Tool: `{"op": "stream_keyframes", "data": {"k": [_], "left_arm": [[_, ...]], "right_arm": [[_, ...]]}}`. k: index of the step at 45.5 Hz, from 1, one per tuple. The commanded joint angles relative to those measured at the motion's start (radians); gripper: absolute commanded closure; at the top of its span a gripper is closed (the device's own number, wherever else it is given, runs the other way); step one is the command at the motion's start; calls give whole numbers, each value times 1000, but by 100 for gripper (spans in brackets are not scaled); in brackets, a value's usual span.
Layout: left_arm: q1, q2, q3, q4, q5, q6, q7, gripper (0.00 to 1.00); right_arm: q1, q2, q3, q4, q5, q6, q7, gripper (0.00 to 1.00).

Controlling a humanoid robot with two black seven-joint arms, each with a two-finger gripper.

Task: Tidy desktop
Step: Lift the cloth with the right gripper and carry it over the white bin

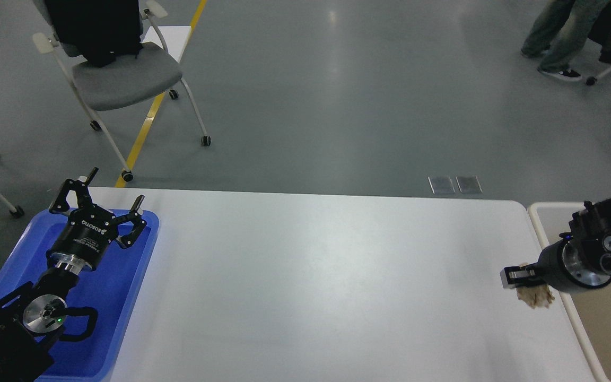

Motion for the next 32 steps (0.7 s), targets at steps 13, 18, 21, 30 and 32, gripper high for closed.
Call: {"op": "stream_keyframes", "data": {"k": [13,18,21,30,32], "left_arm": [[0,0,0,1,0,0,0,1],[0,0,0,-1,0,0,0,1],[0,0,0,1,0,0,0,1],[0,0,0,-1,0,0,0,1],[0,0,0,1,0,0,0,1]], "right_arm": [[530,109,-102,41,331,412,-9,100],[578,130,-151,41,361,425,-9,100],[589,132,-160,41,362,425,-9,100],[601,130,-159,40,361,428,-9,100],[600,129,-159,37,361,428,-9,100]]}}
